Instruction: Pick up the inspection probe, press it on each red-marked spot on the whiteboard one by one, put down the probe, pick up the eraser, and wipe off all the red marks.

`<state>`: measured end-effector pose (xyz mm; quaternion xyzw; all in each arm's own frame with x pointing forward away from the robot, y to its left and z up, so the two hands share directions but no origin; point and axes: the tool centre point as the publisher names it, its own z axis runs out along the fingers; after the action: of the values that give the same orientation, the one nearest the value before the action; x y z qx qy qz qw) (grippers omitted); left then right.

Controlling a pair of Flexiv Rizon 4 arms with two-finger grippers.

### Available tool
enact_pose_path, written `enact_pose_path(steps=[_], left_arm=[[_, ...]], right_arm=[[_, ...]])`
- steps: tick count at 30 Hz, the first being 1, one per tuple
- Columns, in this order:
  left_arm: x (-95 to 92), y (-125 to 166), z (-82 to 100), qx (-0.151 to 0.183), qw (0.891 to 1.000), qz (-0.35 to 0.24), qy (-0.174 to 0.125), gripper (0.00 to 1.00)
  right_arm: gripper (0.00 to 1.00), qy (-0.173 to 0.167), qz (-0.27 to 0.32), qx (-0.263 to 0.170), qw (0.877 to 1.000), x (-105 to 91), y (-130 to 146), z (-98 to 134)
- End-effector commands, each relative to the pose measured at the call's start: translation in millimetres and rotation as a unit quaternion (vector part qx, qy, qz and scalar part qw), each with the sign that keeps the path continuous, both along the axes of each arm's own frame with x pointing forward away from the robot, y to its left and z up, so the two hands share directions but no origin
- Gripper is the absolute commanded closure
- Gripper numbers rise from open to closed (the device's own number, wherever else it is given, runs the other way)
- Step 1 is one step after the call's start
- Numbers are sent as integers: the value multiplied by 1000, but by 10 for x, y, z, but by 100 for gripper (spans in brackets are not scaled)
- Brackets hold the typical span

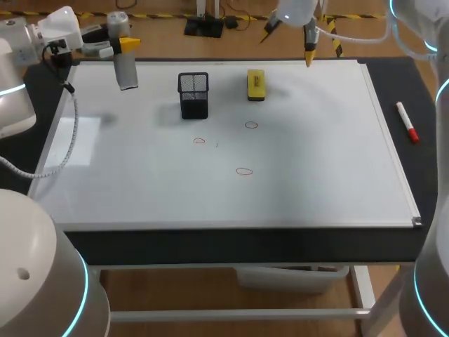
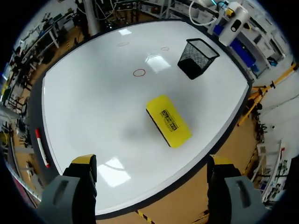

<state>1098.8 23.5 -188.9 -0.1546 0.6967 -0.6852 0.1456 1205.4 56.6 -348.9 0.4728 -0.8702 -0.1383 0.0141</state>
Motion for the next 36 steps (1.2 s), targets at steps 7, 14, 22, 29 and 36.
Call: enact_pose_path(steps=[7, 14, 22, 29, 36], left_arm=[[-10, 0, 11, 0, 1000, 1, -1, 100], [-10, 0, 11, 0, 1000, 1, -1, 100], [-10, 0, 11, 0, 1000, 1, -1, 100], [-10, 0, 11, 0, 1000, 1, -1, 100], [-10, 0, 11, 0, 1000, 1, -1, 100]], right_arm=[[0, 36, 148, -76, 985, -38, 257, -53], [0, 25, 223, -44, 973, -103, 357, -137], [0, 6, 282, -5, 959, -157, 391, -192], [0, -8, 287, 0, 958, -182, 471, -261], [0, -18, 280, -2, 960, -194, 618, -314]])
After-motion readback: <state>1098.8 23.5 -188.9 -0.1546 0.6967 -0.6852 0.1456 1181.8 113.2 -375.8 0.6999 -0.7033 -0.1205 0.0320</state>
